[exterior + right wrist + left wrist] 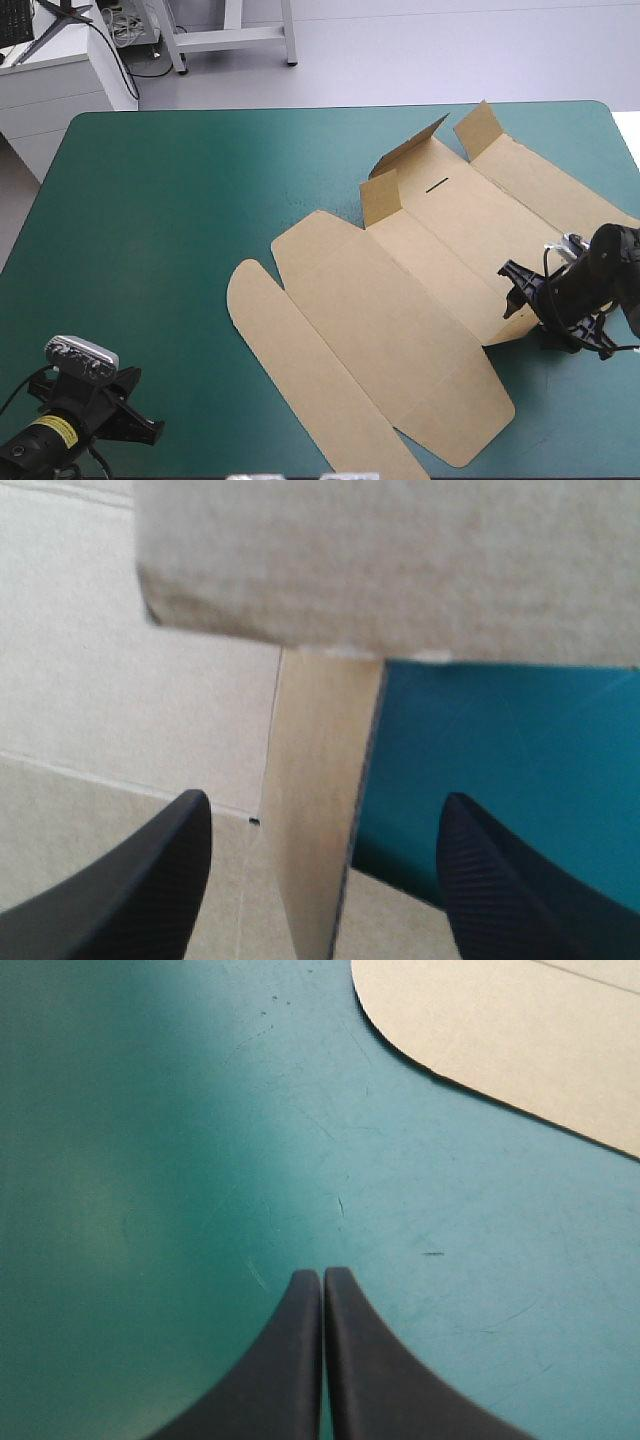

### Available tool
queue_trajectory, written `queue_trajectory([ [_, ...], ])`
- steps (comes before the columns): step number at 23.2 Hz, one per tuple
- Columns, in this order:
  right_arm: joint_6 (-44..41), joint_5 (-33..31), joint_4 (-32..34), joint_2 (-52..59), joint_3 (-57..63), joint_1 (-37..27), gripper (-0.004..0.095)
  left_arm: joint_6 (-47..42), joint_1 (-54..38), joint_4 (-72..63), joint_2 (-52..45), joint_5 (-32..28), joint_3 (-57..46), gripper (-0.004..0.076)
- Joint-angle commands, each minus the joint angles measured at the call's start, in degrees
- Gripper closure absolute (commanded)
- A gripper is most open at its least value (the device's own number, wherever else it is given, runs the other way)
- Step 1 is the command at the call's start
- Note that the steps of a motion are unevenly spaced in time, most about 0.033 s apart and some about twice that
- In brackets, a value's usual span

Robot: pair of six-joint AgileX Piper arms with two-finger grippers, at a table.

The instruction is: Fold the box

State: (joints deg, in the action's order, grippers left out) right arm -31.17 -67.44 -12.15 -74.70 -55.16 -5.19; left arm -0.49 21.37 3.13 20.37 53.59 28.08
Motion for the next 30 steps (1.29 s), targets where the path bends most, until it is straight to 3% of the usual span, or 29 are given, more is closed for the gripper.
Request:
queue_trajectory([
  [1, 0.04, 2.24, -0.16, -1.01, -1.14, 0.04, 0.0302, -0.36, 0.27, -0.18, 0.64, -2.66, 1.82, 0.0734],
  [6, 0.04, 2.95, -0.16, -4.65, -1.14, 0.04, 0.0320, -0.36, 0.27, -0.18, 0.64, -2.66, 1.82, 0.0734],
  [9, 0.14, 2.95, -0.27, -6.59, -1.14, 0.04, 0.0404, -0.36, 0.27, -0.18, 0.64, -2.52, 1.82, 0.0734],
  [11, 0.86, 2.85, -0.40, -6.71, -1.14, 0.04, 0.0589, -0.36, 0.27, -0.18, 0.64, -2.52, 1.82, 0.0734],
  [13, 1.83, 2.12, -0.40, -6.71, -1.14, 0.04, 0.0930, -0.36, 0.27, -0.18, 0.64, -2.52, 1.82, 0.0734],
  [20, 7.85, 3.33, 0.10, -6.71, -1.37, 0.04, 0.0928, -0.36, 0.27, -0.18, 0.64, -2.52, 1.82, 0.0734],
  [30, 48.99, 4.58, 0.11, -7.14, -16.04, 0.40, 0.0924, -0.36, 0.27, -0.18, 0.64, -2.72, 1.82, 0.0734],
])
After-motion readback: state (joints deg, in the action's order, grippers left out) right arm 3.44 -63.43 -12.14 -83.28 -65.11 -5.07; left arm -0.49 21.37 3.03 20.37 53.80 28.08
